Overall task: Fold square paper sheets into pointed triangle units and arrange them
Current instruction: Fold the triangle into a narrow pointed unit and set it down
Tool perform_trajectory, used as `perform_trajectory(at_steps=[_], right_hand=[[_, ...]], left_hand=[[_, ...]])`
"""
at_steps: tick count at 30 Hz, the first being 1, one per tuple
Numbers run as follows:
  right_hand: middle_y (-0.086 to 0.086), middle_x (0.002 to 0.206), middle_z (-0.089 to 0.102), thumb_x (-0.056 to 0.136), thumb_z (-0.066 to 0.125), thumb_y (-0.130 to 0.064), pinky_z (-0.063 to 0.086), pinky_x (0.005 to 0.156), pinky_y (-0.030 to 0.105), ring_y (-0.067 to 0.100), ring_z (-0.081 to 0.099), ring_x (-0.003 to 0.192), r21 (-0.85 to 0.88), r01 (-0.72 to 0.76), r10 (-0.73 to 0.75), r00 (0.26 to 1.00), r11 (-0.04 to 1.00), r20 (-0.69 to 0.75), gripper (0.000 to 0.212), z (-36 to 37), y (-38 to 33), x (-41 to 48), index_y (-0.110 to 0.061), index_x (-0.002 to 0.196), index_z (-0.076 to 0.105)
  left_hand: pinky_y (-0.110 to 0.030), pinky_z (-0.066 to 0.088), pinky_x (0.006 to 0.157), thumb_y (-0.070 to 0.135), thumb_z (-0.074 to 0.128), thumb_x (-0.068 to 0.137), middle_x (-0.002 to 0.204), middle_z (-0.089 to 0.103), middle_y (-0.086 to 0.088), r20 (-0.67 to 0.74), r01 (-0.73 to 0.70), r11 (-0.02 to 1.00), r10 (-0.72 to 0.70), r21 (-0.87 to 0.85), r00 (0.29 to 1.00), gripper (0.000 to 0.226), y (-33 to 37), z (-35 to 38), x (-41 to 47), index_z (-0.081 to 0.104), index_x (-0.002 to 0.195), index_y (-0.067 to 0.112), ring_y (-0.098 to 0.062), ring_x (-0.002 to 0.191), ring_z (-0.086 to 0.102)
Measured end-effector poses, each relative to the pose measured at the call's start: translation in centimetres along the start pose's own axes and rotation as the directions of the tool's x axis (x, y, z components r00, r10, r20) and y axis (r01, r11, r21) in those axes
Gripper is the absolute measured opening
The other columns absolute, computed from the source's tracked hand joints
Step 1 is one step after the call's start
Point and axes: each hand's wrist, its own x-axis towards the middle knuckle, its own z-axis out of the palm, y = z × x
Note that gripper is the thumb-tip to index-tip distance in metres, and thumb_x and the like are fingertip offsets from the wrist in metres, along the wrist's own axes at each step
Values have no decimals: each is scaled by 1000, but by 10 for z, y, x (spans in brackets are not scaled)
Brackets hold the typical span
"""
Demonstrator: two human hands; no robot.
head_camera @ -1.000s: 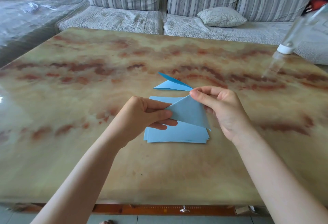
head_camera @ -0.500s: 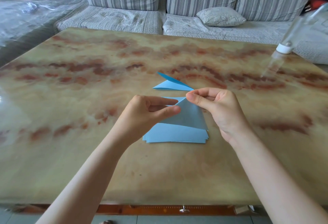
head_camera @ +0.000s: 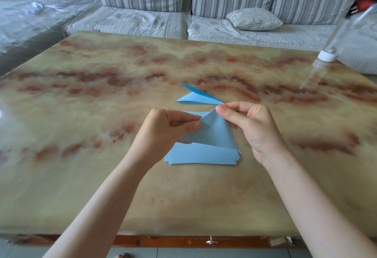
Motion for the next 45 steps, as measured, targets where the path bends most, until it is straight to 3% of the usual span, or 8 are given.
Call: perform_trajectory(at_steps=[4, 7, 12, 19, 24, 31, 36, 45], right_hand=[[2, 72, 72, 79, 74, -16, 49, 63, 17, 9, 63, 64, 9, -4, 4, 1000, 1000, -14, 9, 1, 0, 0, -8, 81, 74], [12, 88, 75, 68, 76, -36, 50, 73, 26, 18, 64, 76, 14, -86, 85, 995, 996, 44, 32, -3, -1, -1, -9, 84, 76], [0, 74, 73, 79, 74, -12, 49, 64, 15, 8, 65, 67, -29, -41, 42, 998, 999, 47, 2, -5, -3, -1, -10, 79, 74], [4, 74, 73, 78, 75, -11, 48, 64, 13, 8, 63, 66, -77, -16, 17, 1000, 997, 12, 3, -1, 2, -1, -9, 77, 74], [5, 78, 75, 79, 76, -13, 50, 70, 14, 9, 68, 71, -120, -3, 8, 999, 993, 41, 3, 4, 3, -5, -10, 78, 75], [6, 80, 75, 79, 76, -13, 52, 73, 16, 10, 69, 74, -98, 1, 6, 997, 995, 75, 4, 16, 3, -10, -9, 80, 75], [3, 77, 75, 80, 75, -14, 47, 66, 11, 6, 68, 71, -100, -48, 60, 991, 994, 118, 6, 17, 3, -10, -9, 82, 75], [6, 81, 75, 80, 75, -17, 48, 69, 14, 11, 65, 71, -193, -63, 100, 978, 979, 186, 10, 5, 8, -10, -7, 81, 74]], left_hand=[[-13, 52, 60, 6, 70, 82, 76, 75, 7, 14, 29, 997, -28, -65, 1000, 16, -1, 1, 0, 74, 82, 21, -6, 68, 70], [-16, 54, 62, 8, 71, 82, 80, 76, 4, -12, 43, 992, -44, -115, 999, 11, -1, -1, 2, 76, 84, 18, -6, 71, 69], [-15, 54, 61, 7, 71, 82, 78, 75, 7, -23, 49, 993, -52, -107, 998, 11, -2, -2, 2, 75, 83, 17, -5, 69, 69], [-7, 47, 60, 20, 73, 82, 78, 75, 10, -11, 125, 992, -125, 3, 992, 5, -2, -7, 3, 75, 87, 19, 5, 68, 65], [-8, 44, 63, 47, 71, 76, 78, 72, 20, -92, -40, 987, 55, 153, 994, 16, -2, -1, 5, 75, 88, 36, 7, 70, 61], [-6, 35, 55, 35, 73, 80, 62, 67, 15, -186, -124, 965, 169, 232, 968, 12, -5, 6, 8, 74, 71, 27, 6, 59, 52], [-4, 35, 55, 29, 72, 82, 54, 60, 27, -238, -138, 950, 208, 281, 949, 15, -6, 7, 6, 70, 68, 28, 10, 56, 53], [-4, 37, 57, 31, 73, 82, 59, 64, 22, -264, -122, 946, 205, 299, 942, 13, -8, 2, 10, 71, 69, 28, 10, 59, 55]])
